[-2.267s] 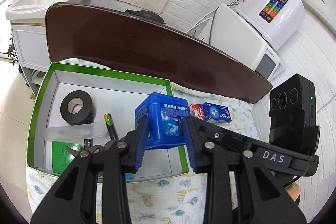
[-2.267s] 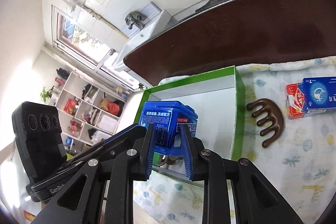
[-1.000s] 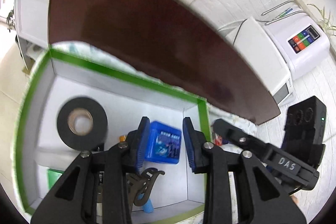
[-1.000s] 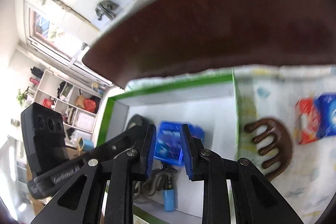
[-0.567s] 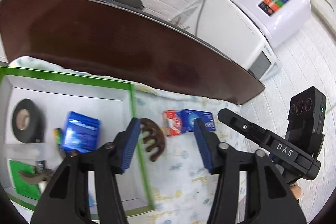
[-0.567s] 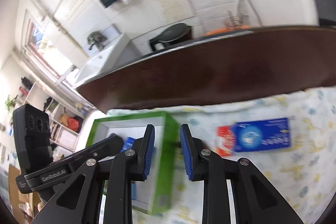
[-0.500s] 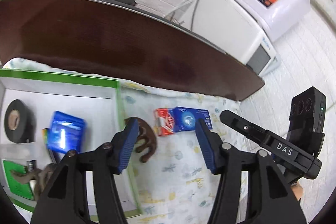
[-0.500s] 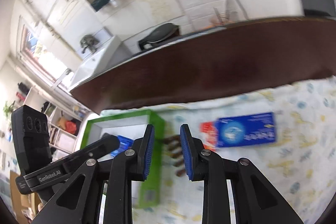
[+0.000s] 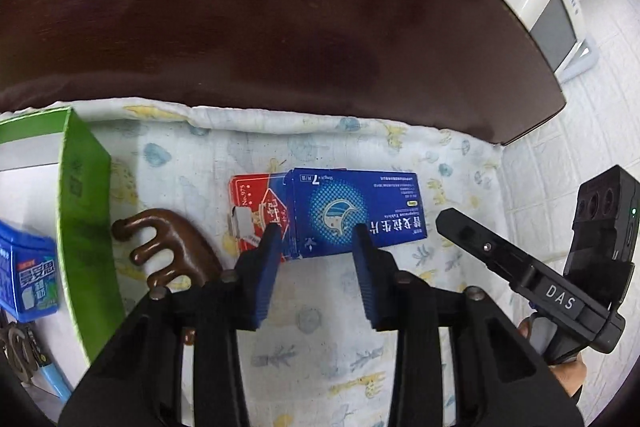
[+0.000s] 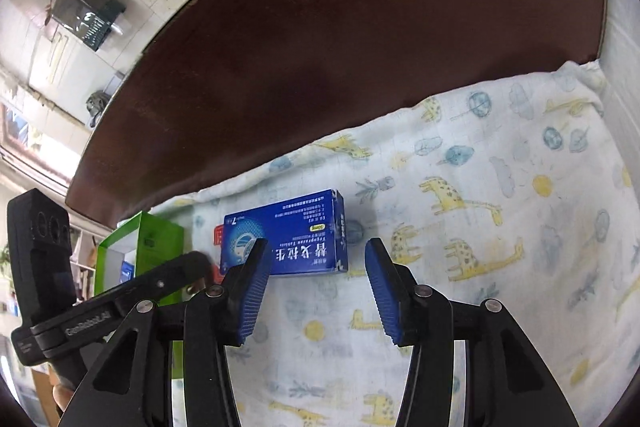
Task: Organize rigid objects
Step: 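Open the right gripper and move it to the blue medicine box, then close the right gripper on the blue medicine box and lift it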
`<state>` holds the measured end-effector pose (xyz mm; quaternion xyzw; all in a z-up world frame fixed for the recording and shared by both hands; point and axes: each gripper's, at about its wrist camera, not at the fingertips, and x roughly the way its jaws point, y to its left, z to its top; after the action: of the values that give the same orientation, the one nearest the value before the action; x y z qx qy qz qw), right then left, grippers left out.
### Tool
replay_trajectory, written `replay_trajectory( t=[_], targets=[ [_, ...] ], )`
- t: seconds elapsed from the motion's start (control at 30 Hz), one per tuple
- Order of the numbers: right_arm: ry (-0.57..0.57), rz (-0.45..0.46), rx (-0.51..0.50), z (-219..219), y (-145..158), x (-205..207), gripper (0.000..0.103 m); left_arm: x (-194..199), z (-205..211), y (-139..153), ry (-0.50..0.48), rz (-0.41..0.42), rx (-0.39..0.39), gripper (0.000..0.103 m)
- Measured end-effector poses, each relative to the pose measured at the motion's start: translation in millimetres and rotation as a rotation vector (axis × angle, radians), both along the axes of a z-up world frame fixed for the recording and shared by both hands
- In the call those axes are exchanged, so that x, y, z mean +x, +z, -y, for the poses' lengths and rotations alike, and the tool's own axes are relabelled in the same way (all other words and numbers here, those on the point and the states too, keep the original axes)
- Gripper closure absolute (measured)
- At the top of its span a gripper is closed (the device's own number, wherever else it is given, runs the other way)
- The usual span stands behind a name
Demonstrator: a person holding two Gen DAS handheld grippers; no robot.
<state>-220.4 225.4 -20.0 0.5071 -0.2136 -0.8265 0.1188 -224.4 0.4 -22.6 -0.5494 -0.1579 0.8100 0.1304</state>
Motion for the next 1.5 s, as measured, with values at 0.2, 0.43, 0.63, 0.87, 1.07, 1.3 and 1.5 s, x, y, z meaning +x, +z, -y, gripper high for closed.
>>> replay_trajectory(
  t=[0.2, 0.43, 0.63, 0.87, 1.07, 1.3, 1.5],
  targets=[
    [0.005, 0.022, -0.067, -4, -16, -14, 0.052, -5, -12, -5, -0.009, 0.005, -0.024, 0.075],
    [0.014, 0.036, -0.067, -4, -22, -19, 0.054, -10, -18, -14, -0.014, 0.021, -0.031, 0.075],
    [0.034, 0.058, -0.025, 6, -29, -19, 0.068, -10, -22, -14, -0.025, 0.008, -0.038, 0.076],
    [0.041, 0.014, 0.030, 11, -12, -9, 0.068, -2, -22, 4, -0.044, -0.046, -0.050, 0.075],
    [0.047, -0.033, 0.047, 17, 13, 0, 0.068, 7, -19, 24, -0.047, -0.096, -0.046, 0.075],
    [0.054, -0.081, 0.060, 36, 36, 15, 0.068, 24, -10, 43, -0.045, -0.154, -0.053, 0.074],
    [0.073, -0.116, 0.073, 53, 55, 25, 0.068, 41, 7, 54, -0.023, -0.191, -0.043, 0.074]
  ],
)
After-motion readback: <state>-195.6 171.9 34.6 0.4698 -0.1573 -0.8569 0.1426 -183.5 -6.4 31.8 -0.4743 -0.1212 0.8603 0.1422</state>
